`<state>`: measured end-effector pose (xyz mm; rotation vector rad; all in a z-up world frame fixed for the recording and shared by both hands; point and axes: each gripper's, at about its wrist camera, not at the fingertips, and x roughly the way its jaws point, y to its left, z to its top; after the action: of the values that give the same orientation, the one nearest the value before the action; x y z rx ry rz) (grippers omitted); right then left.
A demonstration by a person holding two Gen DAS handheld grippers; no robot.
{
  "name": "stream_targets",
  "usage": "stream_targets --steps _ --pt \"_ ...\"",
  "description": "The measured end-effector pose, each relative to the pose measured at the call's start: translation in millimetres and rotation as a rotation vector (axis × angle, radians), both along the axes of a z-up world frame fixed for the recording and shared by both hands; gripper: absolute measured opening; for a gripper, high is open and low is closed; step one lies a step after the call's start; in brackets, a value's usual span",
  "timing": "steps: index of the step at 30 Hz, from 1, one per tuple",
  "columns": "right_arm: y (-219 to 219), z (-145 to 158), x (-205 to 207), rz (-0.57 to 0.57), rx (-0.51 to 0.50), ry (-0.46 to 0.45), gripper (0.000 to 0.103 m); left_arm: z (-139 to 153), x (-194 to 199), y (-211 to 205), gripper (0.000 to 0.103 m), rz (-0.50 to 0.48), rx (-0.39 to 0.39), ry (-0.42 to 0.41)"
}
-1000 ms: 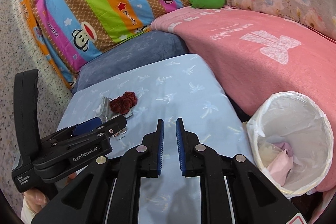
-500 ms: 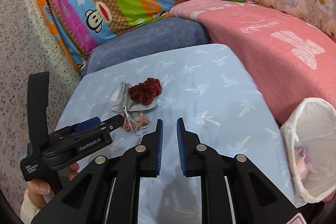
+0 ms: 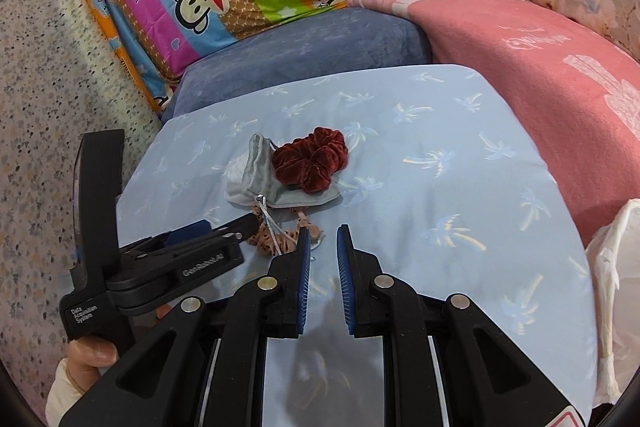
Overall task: Collect trash
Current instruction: 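Grasp the brown beaded string with the left gripper while the right gripper grasps the grey pouch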
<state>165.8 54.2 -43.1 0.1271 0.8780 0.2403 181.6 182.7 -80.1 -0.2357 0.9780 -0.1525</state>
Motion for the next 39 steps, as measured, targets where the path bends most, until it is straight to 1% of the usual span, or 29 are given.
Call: stream_targets --steps 1,4,5,6,7,8,9,10,11,12,14,23,28,34,37,38,39 --pt "2 -1 3 0.003 0.0 0.002 0.016 -2 3 -1 0.063 -0.002 0.002 0.004" --pt "8 -5 11 0.01 0.0 0.008 0.016 -8 9 -2 0.054 -0.011 -0.008 0.017" --pt "10 -6 14 0.011 0.0 0.011 0.016 -7 9 -3 0.05 -0.01 -0.001 0.009" --pt "11 -7 16 0.013 0.0 0.012 0.016 -7 8 -4 0.044 -0.019 0.0 0.005" --pt "14 -8 18 0.016 0.0 0.014 0.016 -7 8 -3 0.032 -0.034 -0.014 0.008" --pt "16 -9 20 0.018 0.0 0.016 0.016 -8 8 -2 0.025 -0.037 -0.022 0.015" --pt "18 -10 22 0.02 0.001 0.018 0.016 -8 7 -1 0.022 -0.037 -0.025 0.016" --pt "20 -12 24 0.025 0.002 0.02 0.016 -8 6 2 0.015 -0.042 -0.036 0.018" --pt "23 -12 26 0.028 0.001 0.02 0.017 -9 4 4 0.014 -0.039 -0.043 0.02" --pt "26 -13 27 0.031 0.001 0.019 0.022 -8 3 6 0.013 -0.036 -0.047 0.02" --pt "32 -15 30 0.039 -0.002 0.015 0.028 -8 -2 12 0.012 -0.025 -0.056 0.019" --pt "63 -38 48 0.092 -0.007 0.056 0.029 -7 -9 34 0.012 0.026 -0.079 0.021" --pt "73 -46 61 0.088 -0.007 0.065 0.029 -9 -7 38 0.012 0.033 -0.088 0.024" --pt "74 -55 72 0.07 -0.003 0.083 0.029 -11 -5 37 0.012 0.03 -0.099 0.027" --pt "71 -58 73 0.063 0.002 0.097 0.02 -11 -4 36 0.012 0.026 -0.102 0.026" --pt "71 -59 72 0.062 0.003 0.102 0.014 -10 -4 35 0.012 0.024 -0.103 0.026" --pt "69 -60 71 0.058 0.006 0.106 0.012 -10 -5 34 0.012 0.022 -0.104 0.025"
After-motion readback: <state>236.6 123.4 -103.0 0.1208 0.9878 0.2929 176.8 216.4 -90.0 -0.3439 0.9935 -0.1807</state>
